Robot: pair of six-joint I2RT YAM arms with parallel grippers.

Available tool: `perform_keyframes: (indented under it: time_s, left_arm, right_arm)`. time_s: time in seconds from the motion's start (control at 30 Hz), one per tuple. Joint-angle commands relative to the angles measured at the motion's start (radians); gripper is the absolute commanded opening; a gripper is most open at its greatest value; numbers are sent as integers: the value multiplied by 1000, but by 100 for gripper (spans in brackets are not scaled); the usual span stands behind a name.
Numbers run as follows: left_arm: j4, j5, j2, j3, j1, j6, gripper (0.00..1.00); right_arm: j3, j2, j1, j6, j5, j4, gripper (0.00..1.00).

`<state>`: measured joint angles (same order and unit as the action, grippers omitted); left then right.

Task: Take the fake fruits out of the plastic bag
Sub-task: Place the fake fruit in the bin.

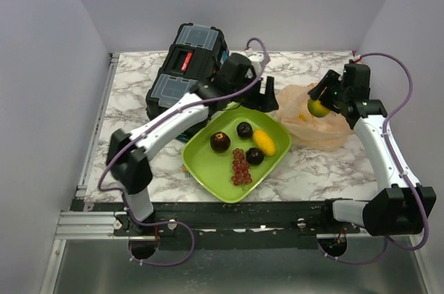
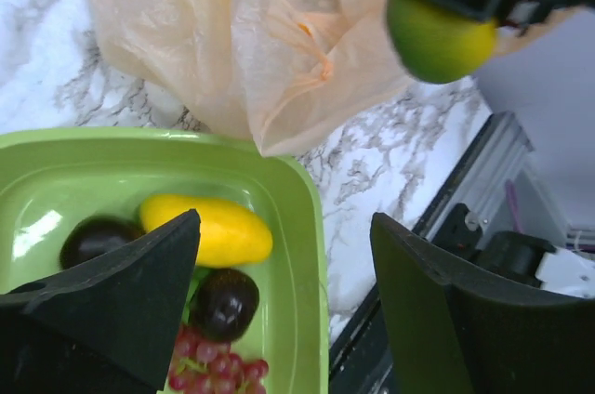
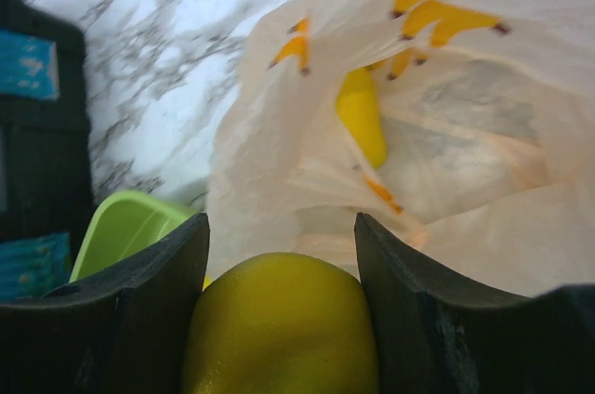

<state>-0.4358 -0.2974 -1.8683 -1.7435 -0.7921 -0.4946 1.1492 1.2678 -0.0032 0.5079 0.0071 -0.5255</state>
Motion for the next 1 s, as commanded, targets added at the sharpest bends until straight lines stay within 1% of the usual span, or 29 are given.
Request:
perform_keyframes:
  time_s: [0.0,0.07,0.1,0.2,0.27,0.33,0.47,0.57,0.67,0.77,0.87,0.9,0.97]
  left_arm:
    - [44,-52,300,173,69,32,75]
    - [35,-35,400,226,97,79,76]
    - [24,-17,449,247,109,114,77]
    - [4,128,588,322,122,218,79]
    - [19,236,675,379,125,278,81]
    - [42,348,753,431,124,327,82]
    - [100,480,850,509,120,405,82]
    - [112,550,888,542,114,428,82]
    - [158,614,919,583,82,473,83]
    - [194,651,931,618,60,490,85]
    - [204,655,921,627,53,490,85]
    - [203,653,919,627,51,490,85]
    - [201,645,917,627,49,490,85]
  right_arm:
    - [3,-66,113,41,-107,-32,30]
    - [-24,-70,228,88,-76,-17,30]
    - [-36,-68,306,114,-42,-2,30]
    - [-68,-45,507,175,38,45,30]
    - [-97,-26,619,204,82,106,30]
    - [-112,23,703,232,111,144,30]
    - [-72,168,863,254,156,188,31]
    - [-12,284,944,261,186,189,31]
    - [9,361,996,264,197,194,31]
    - [-29,390,1046,280,213,244,31]
    - [-83,400,1088,280,257,289,32]
    - [-96,408,1096,272,271,296,34]
    - [-112,427,1107,266,302,293,34]
